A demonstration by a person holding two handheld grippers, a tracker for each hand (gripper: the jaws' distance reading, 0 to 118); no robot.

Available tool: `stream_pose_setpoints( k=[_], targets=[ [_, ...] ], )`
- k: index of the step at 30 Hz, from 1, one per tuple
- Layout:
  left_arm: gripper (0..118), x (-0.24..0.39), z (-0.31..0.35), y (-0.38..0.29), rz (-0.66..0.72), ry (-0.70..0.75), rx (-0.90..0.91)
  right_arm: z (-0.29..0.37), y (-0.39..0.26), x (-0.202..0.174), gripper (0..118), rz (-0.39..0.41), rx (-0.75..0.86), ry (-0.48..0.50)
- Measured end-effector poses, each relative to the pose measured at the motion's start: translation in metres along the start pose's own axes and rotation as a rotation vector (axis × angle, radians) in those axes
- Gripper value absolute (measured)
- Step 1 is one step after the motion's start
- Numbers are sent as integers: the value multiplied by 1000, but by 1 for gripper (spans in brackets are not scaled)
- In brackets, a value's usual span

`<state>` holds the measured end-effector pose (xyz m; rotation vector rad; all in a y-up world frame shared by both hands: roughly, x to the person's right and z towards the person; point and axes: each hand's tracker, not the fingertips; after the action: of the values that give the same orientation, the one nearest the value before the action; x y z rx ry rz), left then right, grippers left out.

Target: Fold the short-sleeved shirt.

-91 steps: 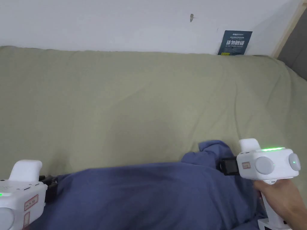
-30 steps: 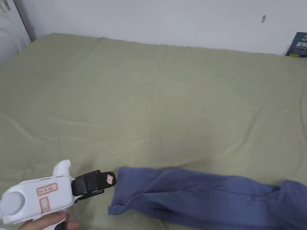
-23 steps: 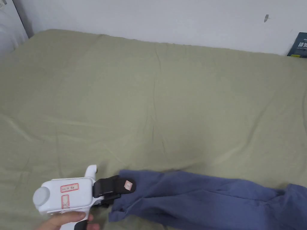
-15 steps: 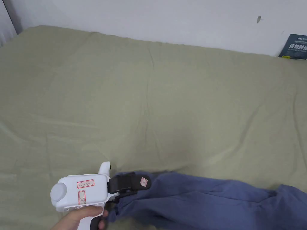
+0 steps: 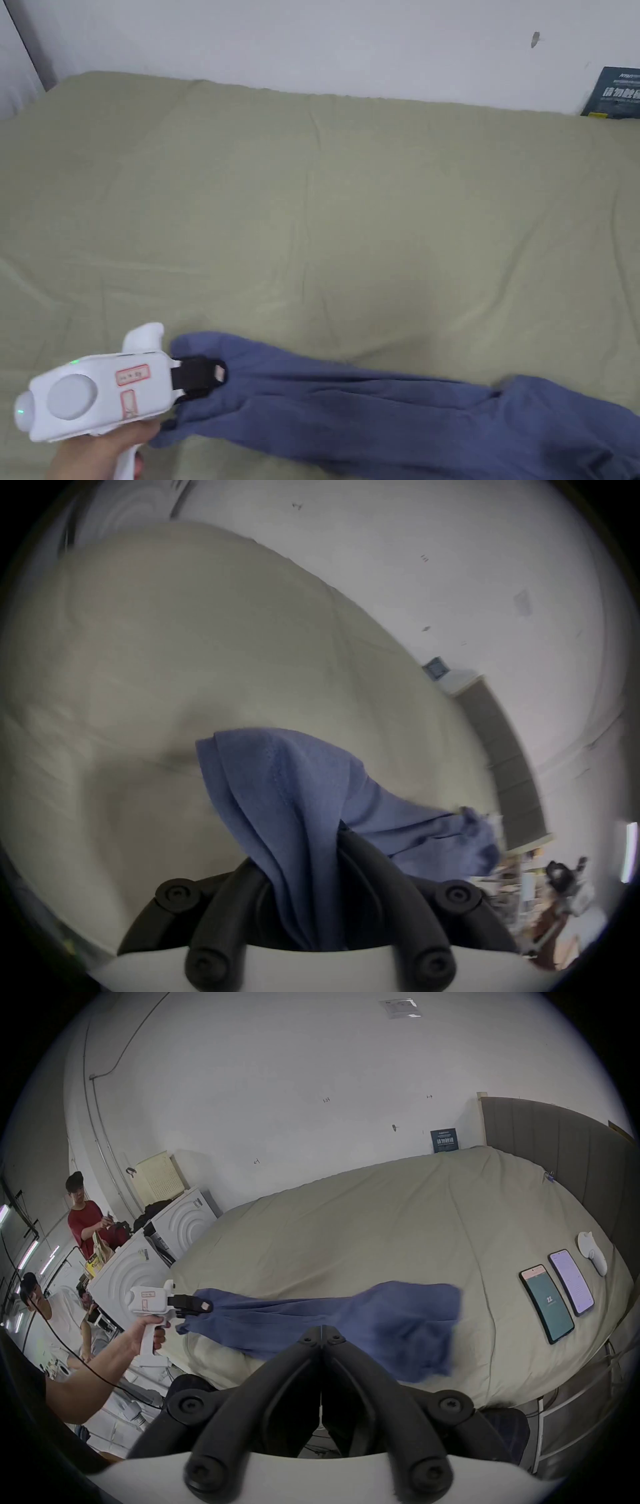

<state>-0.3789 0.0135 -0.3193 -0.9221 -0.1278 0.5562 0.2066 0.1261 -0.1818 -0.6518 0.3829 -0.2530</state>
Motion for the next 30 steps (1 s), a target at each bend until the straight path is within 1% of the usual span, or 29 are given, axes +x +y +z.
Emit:
stream_pose_setpoints(
  k=[3, 4, 6, 7, 8, 11, 12, 13, 15, 17, 18, 19, 20, 21, 22, 23, 24, 25, 27, 28, 29, 30],
  targets=[
    [8, 21, 26, 2, -85, 124, 21, 0, -3, 1, 0, 13, 6, 7],
    [8, 6, 23, 12, -116, 127, 27, 1, -4, 3, 0, 21, 10, 7],
    [8, 39, 35, 8, -215, 182, 67, -1, -7, 3, 0, 24, 13, 14],
    [8, 62, 37, 1, -235, 191, 67, 0, -8, 5, 0, 24, 19, 21],
    [8, 83, 29, -16, -260, 163, 76, -1, -9, 5, 0, 23, 25, 28],
    [8, 134, 2, -43, -229, 132, 75, -1, -13, 6, 0, 29, 36, 41],
    [8, 158, -12, -64, -230, 145, 92, 1, -14, 7, 0, 30, 44, 44],
    [8, 169, -28, -73, -235, 155, 90, 3, -15, 7, 0, 28, 55, 49],
    [8, 183, -66, -91, -263, 181, 79, 8, -20, 13, 0, -10, 95, 59],
    [8, 186, -94, -100, -272, 268, 37, 12, -23, 17, 0, -46, 101, 80],
    [13, 183, -101, -100, -269, 274, 46, 14, -25, 18, 0, -40, 102, 74],
    [32, 182, -103, -99, -280, 279, 46, 16, -26, 18, 0, -38, 109, 68],
    [68, 183, -98, -99, -284, 271, 55, 19, -27, 19, 0, -34, 114, 68],
    [111, 184, -87, -94, -274, 217, 84, 20, -28, 19, 0, -35, 116, 72],
    [118, 184, -71, -91, -267, 158, 122, 22, -28, 20, 0, -39, 116, 74],
    [116, 183, -48, -90, -279, 98, 150, 23, -28, 21, 0, -43, 115, 73],
    [118, 185, -28, -84, -276, 55, 218, 24, -29, 22, 0, -45, 115, 69],
    [118, 180, -9, -78, -279, 26, 223, 24, -29, 20, 0, -48, 114, 65],
    [118, 164, 20, -70, -283, 52, 271, 24, -30, 21, 0, -50, 111, 62],
    [118, 157, 30, -67, -289, 117, 277, 23, -30, 21, 0, -50, 108, 60],
    [118, 145, 34, -63, -289, 150, 289, 22, -31, 19, 0, -49, 103, 55],
    [116, 133, 35, -62, -284, 138, 295, 21, -32, 19, 0, -49, 101, 51]
  ],
)
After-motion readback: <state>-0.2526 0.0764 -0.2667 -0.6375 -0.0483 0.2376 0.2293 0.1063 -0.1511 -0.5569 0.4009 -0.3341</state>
